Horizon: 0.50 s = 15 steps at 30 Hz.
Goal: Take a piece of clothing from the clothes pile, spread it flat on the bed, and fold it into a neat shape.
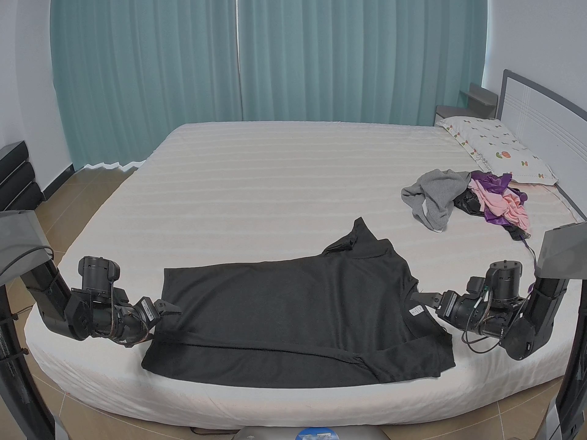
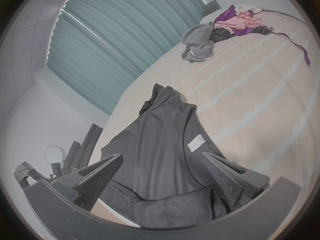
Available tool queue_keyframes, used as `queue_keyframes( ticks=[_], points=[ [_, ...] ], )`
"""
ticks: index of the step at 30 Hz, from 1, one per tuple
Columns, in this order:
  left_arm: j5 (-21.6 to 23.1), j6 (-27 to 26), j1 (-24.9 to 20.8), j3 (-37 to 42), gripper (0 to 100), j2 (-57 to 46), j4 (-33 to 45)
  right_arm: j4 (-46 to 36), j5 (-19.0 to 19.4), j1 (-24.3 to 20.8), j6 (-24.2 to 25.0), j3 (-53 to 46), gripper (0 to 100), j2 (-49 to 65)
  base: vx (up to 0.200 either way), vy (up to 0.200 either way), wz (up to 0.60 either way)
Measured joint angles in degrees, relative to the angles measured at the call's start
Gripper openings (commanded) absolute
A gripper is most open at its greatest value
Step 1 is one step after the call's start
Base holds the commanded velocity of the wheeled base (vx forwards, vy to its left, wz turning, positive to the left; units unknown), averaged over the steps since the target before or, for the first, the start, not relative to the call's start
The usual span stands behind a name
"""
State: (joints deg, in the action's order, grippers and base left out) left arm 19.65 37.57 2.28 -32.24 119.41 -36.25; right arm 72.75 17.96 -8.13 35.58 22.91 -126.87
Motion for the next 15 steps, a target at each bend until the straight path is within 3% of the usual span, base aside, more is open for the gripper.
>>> queue_keyframes(
  ticks=[3,4,15],
  points=[
    [-1.69,-0.07,-0.71,-0.16,100,0.77,-0.06,3.85,1.69,1.39,0.0,-3.12,100,0.02,0.0,0.0,0.0],
    [-2.44,-0.13,-1.01,-0.26,0,1.13,-0.17,5.17,2.34,1.69,0.0,-4.06,100,-0.01,0.0,0.0,0.0],
    [-4.71,-0.24,-2.5,0.13,0,2.65,0.0,14.73,4.27,2.95,-0.55,-9.83,100,-2.99,0.0,0.0,0.0]
  ],
)
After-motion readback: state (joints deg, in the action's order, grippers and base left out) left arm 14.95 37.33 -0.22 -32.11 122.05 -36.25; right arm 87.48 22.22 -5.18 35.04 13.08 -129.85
